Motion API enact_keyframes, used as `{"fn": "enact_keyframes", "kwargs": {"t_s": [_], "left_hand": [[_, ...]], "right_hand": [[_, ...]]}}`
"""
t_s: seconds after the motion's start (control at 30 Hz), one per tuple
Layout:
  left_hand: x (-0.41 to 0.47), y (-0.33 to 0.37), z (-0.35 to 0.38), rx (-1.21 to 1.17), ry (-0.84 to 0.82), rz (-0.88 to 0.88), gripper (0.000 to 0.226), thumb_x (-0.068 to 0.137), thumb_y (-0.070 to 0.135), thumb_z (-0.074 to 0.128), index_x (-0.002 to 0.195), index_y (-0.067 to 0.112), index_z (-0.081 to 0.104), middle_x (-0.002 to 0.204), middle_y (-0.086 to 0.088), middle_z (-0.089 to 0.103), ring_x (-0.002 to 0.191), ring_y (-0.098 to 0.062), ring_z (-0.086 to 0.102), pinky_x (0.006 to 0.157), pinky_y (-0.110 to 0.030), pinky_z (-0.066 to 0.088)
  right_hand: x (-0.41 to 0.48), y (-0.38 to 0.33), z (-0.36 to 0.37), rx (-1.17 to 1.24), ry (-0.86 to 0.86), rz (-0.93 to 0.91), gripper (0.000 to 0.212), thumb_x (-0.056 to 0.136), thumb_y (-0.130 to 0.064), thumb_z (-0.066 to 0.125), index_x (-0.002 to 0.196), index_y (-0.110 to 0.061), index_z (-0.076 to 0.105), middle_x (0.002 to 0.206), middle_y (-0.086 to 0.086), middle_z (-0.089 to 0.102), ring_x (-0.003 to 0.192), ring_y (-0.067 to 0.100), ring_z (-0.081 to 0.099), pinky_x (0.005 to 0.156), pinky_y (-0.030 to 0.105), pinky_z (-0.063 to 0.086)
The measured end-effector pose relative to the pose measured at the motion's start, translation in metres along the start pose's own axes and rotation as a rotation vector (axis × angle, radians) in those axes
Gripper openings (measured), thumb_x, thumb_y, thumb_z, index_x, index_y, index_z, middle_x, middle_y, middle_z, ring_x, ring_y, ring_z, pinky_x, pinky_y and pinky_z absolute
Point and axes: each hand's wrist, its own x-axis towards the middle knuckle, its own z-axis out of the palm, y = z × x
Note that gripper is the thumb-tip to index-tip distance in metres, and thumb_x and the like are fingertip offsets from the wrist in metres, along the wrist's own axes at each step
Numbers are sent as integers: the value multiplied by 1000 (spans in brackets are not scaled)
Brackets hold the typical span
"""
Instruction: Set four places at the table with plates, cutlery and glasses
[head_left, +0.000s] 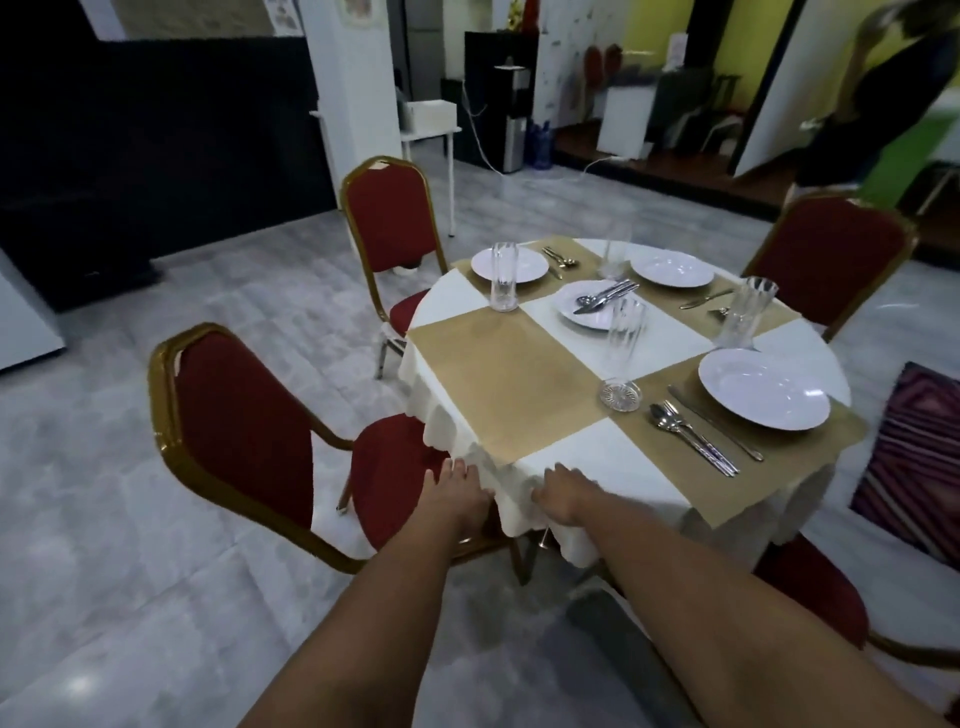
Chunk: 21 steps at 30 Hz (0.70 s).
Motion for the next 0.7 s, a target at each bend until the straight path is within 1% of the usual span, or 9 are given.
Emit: {"fn": "enact_keyframes", "kwargs": {"t_s": [0.17,0.3,0.47,0.6,0.7], "left_hand": [[36,-15,-14,52,-39,68,61,103,38,19,153,7,3,162,-12,-1,150,-27,-3,120,-49,2],[65,-21,-32,108,-27,118,61,103,37,20,153,6,5,161,-14,-1,149,-28,-1,120,-49,7],[106,-13,-50,142,-41,164,61,103,39,18,153,6,3,162,-13,-3,150,-27,-3,119,-49,7],[152,-5,-68,132,-38,203,61,103,39,19,153,6,4,162,-13,-3,150,-28,-4,119,-49,4],[197,8,-90,126,-14,220,61,103,39,19,153,6,5,162,-12,-2,150,-27,-2,119,-47,5]], "right_hand": [[21,-7,-5,47,19,64,53,102,-40,31,146,-10,34,152,10,34,142,31,30,113,49,24],[39,-11,-18,71,31,93,53,103,-41,29,145,-9,36,152,11,33,142,32,29,114,49,24],[71,-12,-38,114,54,127,50,100,-42,35,136,-7,44,144,14,39,136,34,36,110,48,30],[108,-10,-61,129,66,133,52,100,-43,36,135,-6,44,144,15,40,135,36,37,110,48,33],[149,-1,-93,164,103,128,54,100,-44,38,136,-4,44,144,18,41,133,37,41,108,45,37]]}}
